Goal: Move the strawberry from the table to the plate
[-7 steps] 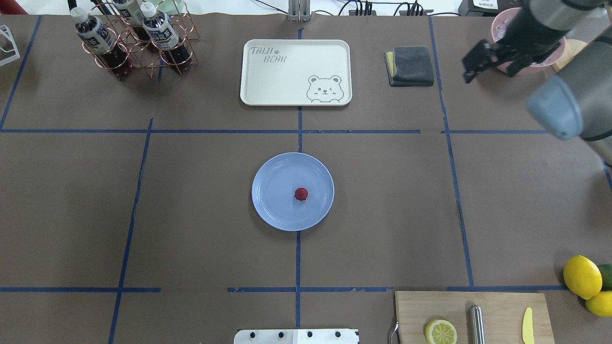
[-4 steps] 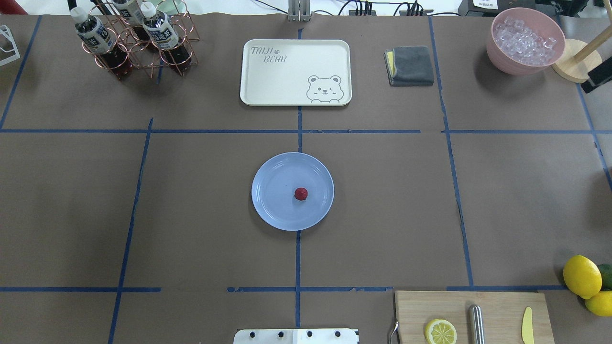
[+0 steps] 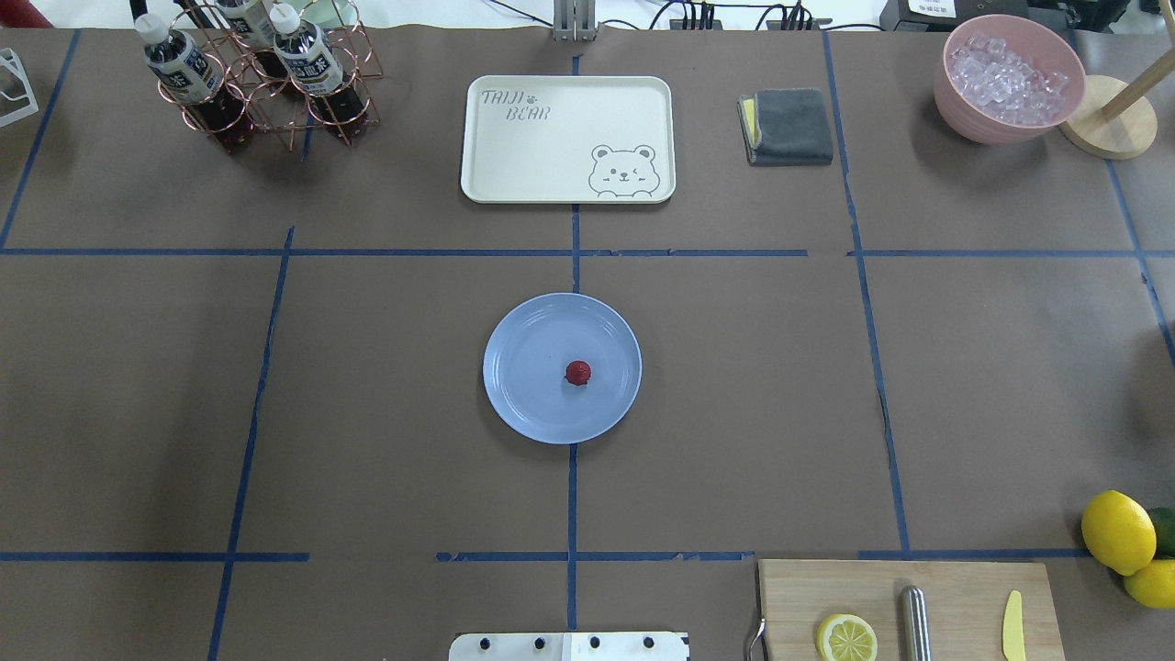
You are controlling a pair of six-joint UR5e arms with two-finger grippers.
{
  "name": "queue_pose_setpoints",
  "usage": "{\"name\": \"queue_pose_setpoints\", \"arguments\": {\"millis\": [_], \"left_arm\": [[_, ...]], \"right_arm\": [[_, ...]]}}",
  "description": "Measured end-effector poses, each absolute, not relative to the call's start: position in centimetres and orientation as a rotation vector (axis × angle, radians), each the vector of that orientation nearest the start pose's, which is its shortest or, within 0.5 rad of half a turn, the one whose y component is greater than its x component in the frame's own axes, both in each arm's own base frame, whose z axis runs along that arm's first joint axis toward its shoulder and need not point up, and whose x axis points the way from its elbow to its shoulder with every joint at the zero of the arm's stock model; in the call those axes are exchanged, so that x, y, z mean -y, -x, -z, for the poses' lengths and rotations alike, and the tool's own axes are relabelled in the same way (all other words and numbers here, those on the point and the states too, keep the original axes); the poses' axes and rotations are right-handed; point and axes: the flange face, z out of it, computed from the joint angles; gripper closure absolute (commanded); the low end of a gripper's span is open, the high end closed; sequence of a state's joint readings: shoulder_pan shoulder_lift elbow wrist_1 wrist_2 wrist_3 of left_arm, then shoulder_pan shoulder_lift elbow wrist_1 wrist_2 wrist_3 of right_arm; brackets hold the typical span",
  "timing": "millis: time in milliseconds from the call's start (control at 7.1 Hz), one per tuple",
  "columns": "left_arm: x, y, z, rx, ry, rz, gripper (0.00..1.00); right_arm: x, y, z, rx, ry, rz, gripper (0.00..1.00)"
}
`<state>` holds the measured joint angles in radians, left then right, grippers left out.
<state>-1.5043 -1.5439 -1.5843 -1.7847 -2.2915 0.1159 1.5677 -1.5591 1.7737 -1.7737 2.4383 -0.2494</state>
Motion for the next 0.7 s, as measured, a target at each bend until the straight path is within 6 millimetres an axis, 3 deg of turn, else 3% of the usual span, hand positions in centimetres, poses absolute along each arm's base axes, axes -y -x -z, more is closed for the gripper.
{"name": "queue_pose_setpoints", "arguments": {"millis": [282, 705], "left_arm": [[48.1, 3.9, -66.9, -0.735, -0.166, -0.221, 0.00], [48.0, 5.8, -66.7, -0.739, -0.151, -0.165, 0.00]], "right_arm": [[48.8, -5.9, -59.0, 0.885, -0.091, 0.221, 0.00], [48.3, -6.4, -61.4, 0.884, -0.067, 0.200, 0.00]]}}
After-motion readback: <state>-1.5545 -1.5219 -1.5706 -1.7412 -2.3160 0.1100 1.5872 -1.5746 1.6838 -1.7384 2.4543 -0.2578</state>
